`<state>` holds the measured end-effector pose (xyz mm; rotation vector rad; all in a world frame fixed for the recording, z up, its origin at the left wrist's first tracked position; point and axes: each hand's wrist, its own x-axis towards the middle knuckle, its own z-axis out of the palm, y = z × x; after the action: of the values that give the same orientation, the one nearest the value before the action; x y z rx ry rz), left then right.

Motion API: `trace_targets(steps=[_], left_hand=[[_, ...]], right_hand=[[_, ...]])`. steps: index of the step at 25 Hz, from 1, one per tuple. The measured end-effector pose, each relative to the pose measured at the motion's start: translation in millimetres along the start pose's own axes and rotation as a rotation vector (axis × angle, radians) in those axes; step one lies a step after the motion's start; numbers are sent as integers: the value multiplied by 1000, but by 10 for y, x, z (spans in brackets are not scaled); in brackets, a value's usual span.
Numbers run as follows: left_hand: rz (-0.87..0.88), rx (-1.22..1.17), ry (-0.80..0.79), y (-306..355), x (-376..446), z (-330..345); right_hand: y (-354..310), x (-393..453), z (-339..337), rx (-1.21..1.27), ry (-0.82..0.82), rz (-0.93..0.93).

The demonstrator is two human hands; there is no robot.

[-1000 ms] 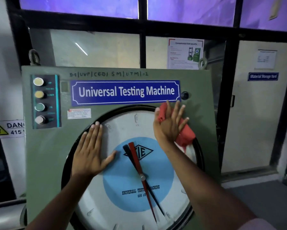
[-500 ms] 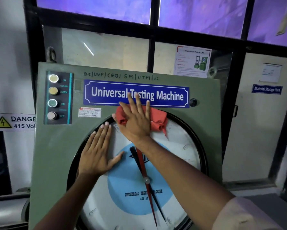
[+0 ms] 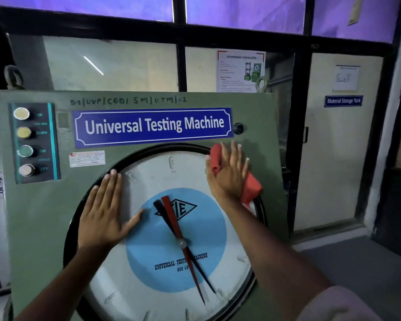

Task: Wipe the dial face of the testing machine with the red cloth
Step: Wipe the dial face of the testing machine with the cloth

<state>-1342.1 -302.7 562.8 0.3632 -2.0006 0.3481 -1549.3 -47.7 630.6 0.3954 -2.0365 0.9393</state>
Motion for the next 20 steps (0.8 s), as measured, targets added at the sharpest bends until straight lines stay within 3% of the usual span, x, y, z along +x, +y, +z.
trace_targets(steps=[6, 10, 17, 20], left_hand=[[0, -1, 6, 12, 1, -2], [1, -6, 9, 33, 8, -22], [0, -3, 24, 25, 6, -24], [15, 17, 21, 42, 20, -59]], right_hand=[[638, -521, -9, 1, 26, 303], [399, -431, 3, -56, -23, 355], [-988, -343, 358, -4, 15, -268], [-844, -793, 447, -64, -69, -559]])
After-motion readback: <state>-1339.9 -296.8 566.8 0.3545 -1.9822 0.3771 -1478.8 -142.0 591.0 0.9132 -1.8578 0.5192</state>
